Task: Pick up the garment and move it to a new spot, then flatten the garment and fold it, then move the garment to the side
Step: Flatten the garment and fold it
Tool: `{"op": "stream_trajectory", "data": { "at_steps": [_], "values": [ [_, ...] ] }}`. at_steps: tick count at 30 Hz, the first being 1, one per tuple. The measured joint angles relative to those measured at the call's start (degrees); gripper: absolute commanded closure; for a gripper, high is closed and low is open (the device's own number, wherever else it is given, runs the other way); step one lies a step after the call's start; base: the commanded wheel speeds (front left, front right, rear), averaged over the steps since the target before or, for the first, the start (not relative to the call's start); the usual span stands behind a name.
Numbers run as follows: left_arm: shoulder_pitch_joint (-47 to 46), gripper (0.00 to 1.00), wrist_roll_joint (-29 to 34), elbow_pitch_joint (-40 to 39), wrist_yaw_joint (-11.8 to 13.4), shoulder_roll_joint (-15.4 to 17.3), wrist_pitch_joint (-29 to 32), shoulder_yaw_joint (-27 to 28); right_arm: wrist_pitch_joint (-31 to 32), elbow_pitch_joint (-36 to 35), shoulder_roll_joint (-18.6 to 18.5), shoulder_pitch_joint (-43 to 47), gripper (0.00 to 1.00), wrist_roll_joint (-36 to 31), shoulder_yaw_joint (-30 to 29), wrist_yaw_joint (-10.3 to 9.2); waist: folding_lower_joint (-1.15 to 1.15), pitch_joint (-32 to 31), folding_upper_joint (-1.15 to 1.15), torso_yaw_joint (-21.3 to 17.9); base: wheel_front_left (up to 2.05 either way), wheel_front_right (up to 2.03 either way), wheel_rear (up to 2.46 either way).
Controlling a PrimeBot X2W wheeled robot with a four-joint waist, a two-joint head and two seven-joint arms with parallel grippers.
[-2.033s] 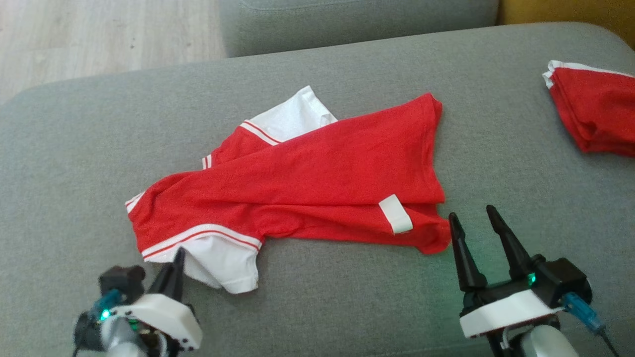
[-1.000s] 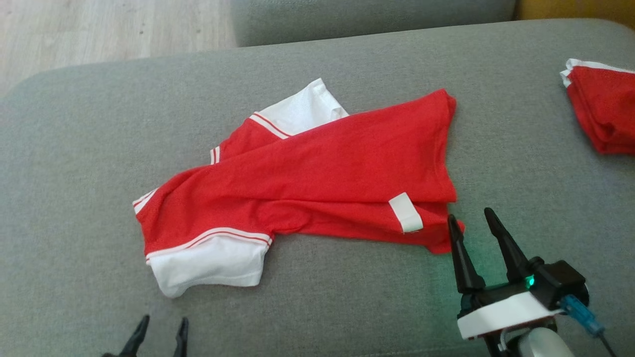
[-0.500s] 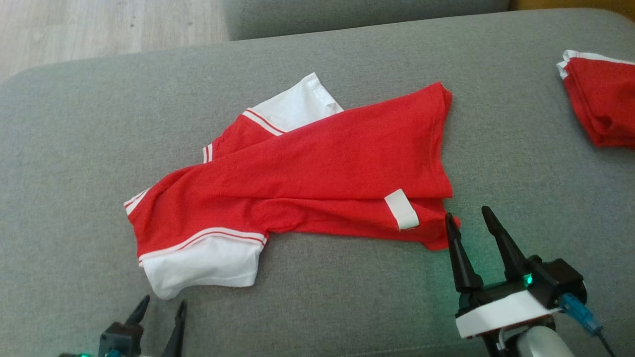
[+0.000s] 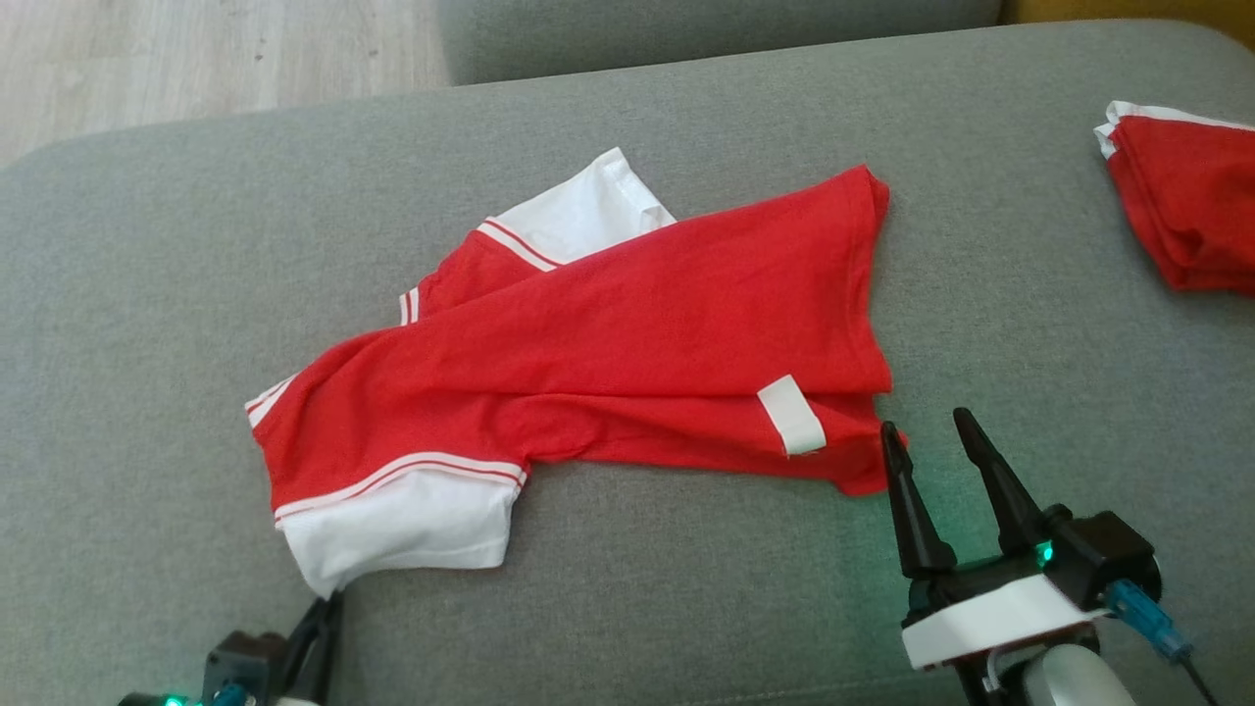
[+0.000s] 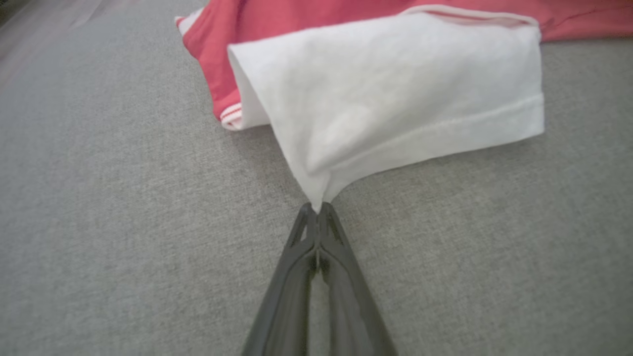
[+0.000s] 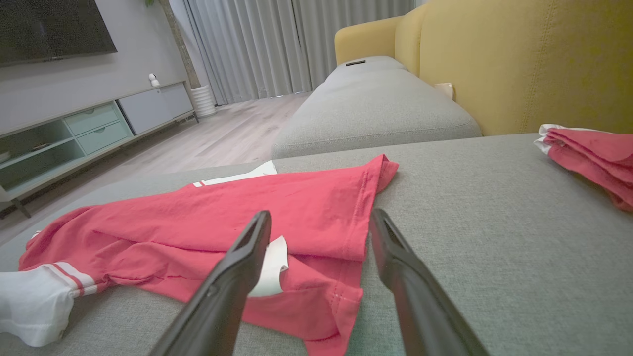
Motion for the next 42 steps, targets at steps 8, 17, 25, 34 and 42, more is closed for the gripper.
{"op": "stream_trajectory", "data": {
  "at_steps": [8,17,25,34,42],
  "values": [
    [0.01,1.0,0.49,-1.21,-2.08,0.07,0.0,-0.22,0.0,0.13,-0.58,0.01,0.0,-0.04,0.07,0.0,0.0,-0.38,0.0,0.8,0.0,0.0,0.0],
    [2.25,1.0,-10.06,-21.09,-5.02,-1.53,-0.07,2.21,0.0,10.32,-2.05,0.96,0.0,0.35,2.33,0.0,0.0,-0.69,0.0,2.34,0.0,0.0,0.0],
    [3.31,1.0,-16.27,-28.41,-5.03,-1.66,-0.07,3.45,0.0,16.16,-1.38,-0.27,0.0,1.3,0.93,0.0,0.0,-0.55,0.0,3.04,0.0,0.0,0.0],
    [3.18,1.0,-17.38,-28.56,-5.03,-1.07,-0.07,3.65,0.0,17.1,-1.09,-3.67,0.0,5.13,0.21,0.0,0.0,-0.17,0.0,3.45,0.0,0.0,0.0],
    [1.29,1.0,-18.29,-28.48,-5.03,-1.05,-0.07,5.05,0.0,16.83,-2.8,-4.36,0.0,11.38,4.25,0.0,0.0,0.07,0.0,3.8,0.0,0.0,0.0]
  ]
}}
